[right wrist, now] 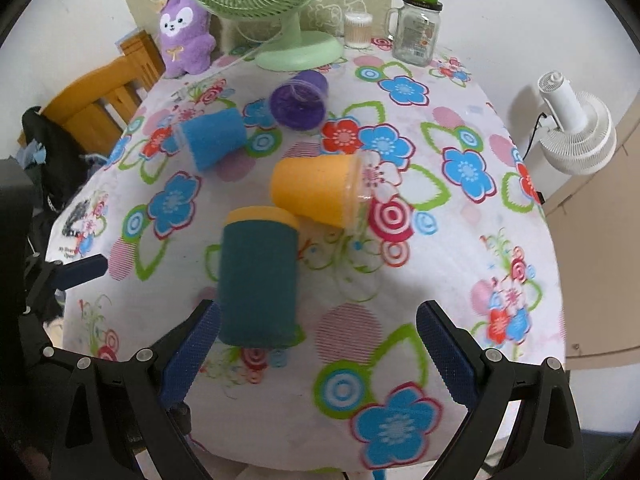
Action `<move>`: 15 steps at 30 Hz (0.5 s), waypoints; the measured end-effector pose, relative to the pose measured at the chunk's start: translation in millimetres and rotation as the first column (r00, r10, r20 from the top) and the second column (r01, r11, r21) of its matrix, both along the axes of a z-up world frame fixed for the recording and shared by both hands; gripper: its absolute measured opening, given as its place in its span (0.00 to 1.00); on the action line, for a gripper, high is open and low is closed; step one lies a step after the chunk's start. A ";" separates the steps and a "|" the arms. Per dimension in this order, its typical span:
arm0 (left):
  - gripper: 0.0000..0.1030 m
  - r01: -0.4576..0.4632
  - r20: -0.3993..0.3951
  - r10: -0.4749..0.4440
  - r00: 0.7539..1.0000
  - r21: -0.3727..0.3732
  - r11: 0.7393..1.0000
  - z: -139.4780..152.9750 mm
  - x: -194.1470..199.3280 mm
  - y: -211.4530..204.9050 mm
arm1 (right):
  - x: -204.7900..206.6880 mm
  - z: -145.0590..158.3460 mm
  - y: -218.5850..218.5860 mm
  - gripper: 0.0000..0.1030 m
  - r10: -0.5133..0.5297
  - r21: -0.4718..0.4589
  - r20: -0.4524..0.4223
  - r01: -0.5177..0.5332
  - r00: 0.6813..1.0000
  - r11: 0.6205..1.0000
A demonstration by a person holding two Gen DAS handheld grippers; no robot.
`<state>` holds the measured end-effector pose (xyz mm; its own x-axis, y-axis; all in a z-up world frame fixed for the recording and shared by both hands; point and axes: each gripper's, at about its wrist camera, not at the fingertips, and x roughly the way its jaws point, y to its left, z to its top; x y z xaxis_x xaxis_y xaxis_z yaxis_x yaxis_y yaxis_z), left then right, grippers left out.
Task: Flip cup upside down
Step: 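Lift the teal cup with the left gripper toward the right gripper, then grasp the teal cup with the right gripper while the left gripper releases it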
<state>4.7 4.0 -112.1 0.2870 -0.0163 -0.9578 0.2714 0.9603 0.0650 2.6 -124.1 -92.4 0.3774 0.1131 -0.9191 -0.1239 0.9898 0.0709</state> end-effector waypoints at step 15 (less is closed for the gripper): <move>0.98 0.385 -0.017 -0.385 0.923 0.093 0.918 -43.7 -0.8 17.2 | -29.7 -46.0 39.5 0.97 -0.075 0.013 0.114 0.074 0.991 0.997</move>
